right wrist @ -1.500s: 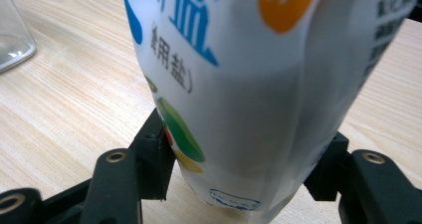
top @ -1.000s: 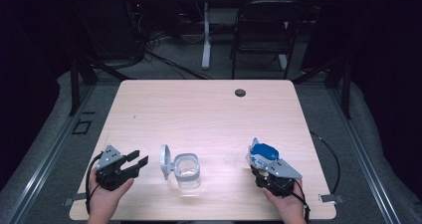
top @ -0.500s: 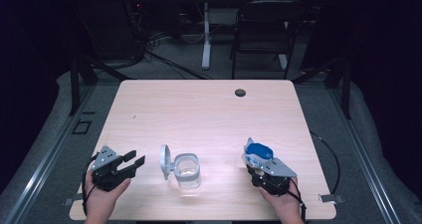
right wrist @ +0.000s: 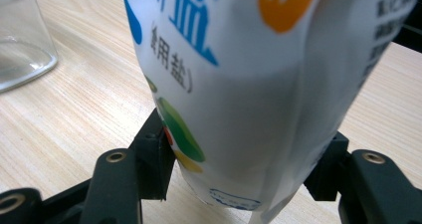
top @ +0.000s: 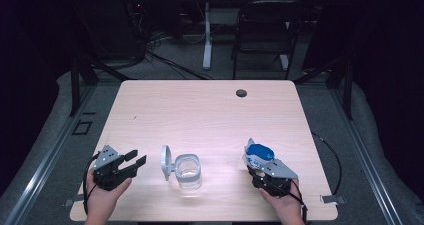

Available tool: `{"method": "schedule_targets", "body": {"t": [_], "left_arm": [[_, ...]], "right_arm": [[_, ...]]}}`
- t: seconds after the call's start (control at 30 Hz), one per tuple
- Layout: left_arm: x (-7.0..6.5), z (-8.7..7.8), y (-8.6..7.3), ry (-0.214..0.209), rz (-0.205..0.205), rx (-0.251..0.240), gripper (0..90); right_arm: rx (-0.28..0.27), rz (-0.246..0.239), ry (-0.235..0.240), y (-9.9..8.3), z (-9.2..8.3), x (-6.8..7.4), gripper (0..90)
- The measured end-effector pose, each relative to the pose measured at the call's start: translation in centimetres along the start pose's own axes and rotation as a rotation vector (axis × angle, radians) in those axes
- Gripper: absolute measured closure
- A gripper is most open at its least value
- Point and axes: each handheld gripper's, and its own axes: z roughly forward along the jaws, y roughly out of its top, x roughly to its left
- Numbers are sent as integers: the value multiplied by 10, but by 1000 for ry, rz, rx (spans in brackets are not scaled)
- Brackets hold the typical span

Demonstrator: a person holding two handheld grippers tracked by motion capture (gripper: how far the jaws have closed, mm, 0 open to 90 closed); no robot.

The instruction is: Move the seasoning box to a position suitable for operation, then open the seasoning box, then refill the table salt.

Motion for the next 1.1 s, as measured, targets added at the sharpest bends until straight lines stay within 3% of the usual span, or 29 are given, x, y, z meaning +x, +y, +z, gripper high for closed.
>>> {"method": "schedule_targets", "body": {"t": [0.27, 0.37, 0.63, 1.1], "left_arm": [[1, 1, 0, -4, -23, -4, 572], [-3, 2, 1, -11, -3, -1, 571], [0, 1, 1, -6, -17, 0, 569], [-2, 2, 0, -6, -19, 0, 568]], "right_arm": [[1, -22, 13, 3, 2, 3, 409], [11, -40, 13, 3, 0, 5, 409], [11, -63, 21, 5, 2, 7, 409], [1, -129, -11, 28, 11, 8, 409]]}}
